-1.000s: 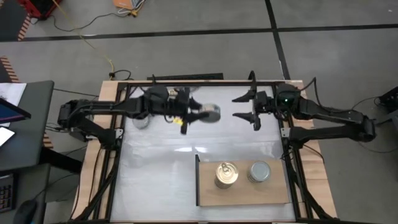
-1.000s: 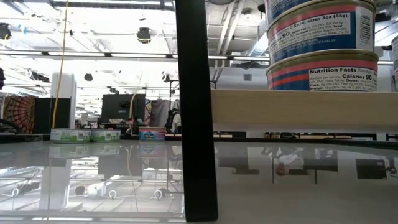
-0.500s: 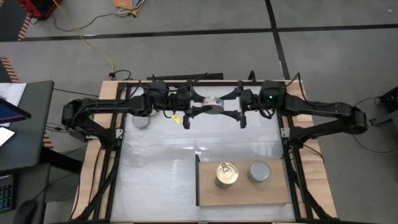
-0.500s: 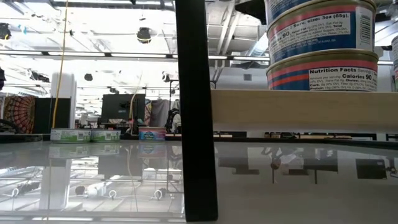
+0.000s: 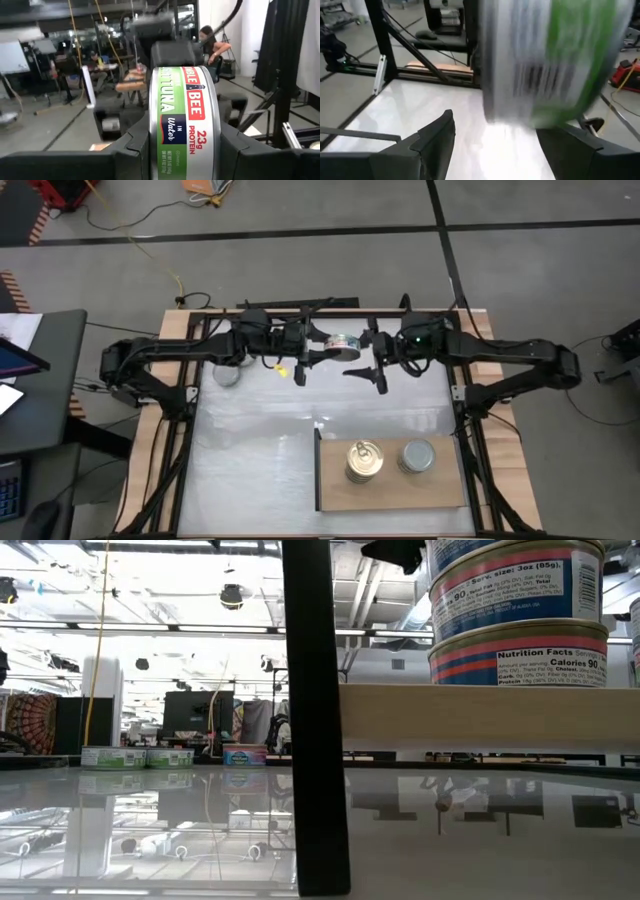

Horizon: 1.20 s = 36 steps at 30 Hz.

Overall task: Stack canned seafood by type on shelf
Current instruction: Stack the green tuna can on top of the green tuna can on the shelf

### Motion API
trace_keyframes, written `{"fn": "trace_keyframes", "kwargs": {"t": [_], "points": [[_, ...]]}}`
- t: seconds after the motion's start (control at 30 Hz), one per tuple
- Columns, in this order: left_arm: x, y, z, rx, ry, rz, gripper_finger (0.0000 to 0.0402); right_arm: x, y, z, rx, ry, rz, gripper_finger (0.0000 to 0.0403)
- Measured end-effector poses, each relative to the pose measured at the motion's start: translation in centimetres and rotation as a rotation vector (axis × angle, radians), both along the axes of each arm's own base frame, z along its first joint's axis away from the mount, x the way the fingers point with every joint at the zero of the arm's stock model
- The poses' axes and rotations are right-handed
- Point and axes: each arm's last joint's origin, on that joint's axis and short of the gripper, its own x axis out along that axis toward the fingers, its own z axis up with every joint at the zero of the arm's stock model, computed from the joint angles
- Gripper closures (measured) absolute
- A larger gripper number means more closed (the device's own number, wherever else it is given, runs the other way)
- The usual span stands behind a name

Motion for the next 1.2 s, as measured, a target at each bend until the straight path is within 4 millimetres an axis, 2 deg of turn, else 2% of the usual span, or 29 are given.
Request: {"fn": "trace_keyframes", "kwargs": {"t": [0.63,0.8,0.97,1.07,1.2], "points": [[0.0,0.0,-0.7,-0.01,0.075,0.025,0.0275,-0.5,0.7,1.6,-0.044,-0.12,-0.015,0.0104],[0.1,0.0,-1.0,-0.009,0.107,0.024,0.0275,-0.4,0.7,1.6,-0.035,-0.122,-0.017,0.015],[0.1,0.0,-1.3,0.011,0.139,0.033,0.0274,-0.2,0.6,1.3,-0.029,-0.11,-0.033,0.0253],[0.2,-0.3,-1.6,0.026,0.165,0.046,0.0264,-0.2,0.5,1.1,-0.031,-0.091,-0.033,0.0251],[0.1,-1.2,-1.8,0.132,0.215,0.119,0.0222,-0.7,0.3,0.7,0.007,-0.021,-0.037,0.0251]]}}
